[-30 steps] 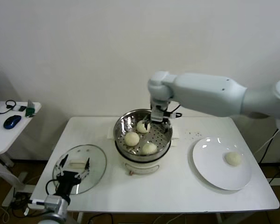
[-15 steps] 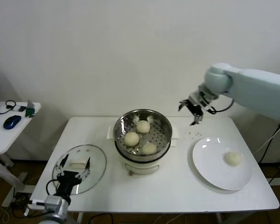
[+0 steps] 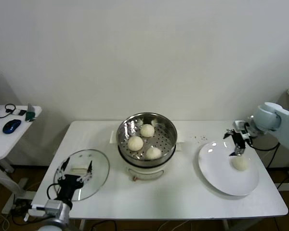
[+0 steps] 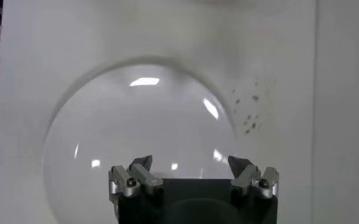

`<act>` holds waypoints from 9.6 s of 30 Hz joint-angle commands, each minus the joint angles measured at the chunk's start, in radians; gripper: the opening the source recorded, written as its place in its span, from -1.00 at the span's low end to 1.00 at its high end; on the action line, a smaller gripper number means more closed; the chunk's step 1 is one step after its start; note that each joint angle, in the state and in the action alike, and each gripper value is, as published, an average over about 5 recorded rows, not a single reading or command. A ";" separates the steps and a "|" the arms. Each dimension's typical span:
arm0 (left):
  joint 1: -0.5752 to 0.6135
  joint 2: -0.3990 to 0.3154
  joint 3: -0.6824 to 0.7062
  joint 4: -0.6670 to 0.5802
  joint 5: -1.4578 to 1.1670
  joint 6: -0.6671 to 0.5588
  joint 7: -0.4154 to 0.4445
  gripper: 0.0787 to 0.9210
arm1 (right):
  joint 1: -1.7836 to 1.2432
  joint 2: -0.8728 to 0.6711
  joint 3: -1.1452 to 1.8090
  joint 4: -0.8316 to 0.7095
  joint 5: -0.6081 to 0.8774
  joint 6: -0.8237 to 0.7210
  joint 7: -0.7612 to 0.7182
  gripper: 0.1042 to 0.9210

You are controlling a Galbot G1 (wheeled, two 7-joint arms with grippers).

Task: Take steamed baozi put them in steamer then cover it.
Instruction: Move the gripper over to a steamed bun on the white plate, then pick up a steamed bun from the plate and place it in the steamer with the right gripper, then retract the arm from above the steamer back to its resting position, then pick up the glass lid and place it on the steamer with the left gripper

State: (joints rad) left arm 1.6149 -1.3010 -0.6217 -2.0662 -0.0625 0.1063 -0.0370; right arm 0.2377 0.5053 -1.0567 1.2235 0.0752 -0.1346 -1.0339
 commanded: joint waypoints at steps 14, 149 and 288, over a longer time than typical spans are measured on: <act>0.004 -0.017 0.001 -0.008 0.014 0.022 -0.028 0.77 | -0.262 0.149 0.295 -0.396 -0.228 0.143 -0.098 0.76; 0.029 0.008 0.003 -0.045 -0.002 -0.023 -0.006 0.77 | 0.518 0.455 -0.412 -0.032 0.820 -0.109 0.229 0.76; -0.190 0.320 0.098 -0.077 1.227 0.451 -0.001 -0.82 | -1.523 0.520 1.725 0.503 0.272 0.179 1.069 0.76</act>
State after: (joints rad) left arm 1.4079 -1.0952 -0.5532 -1.8960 1.2209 0.3573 -0.0758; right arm -1.3050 1.0278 0.6855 1.7374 0.3598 0.0459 0.0335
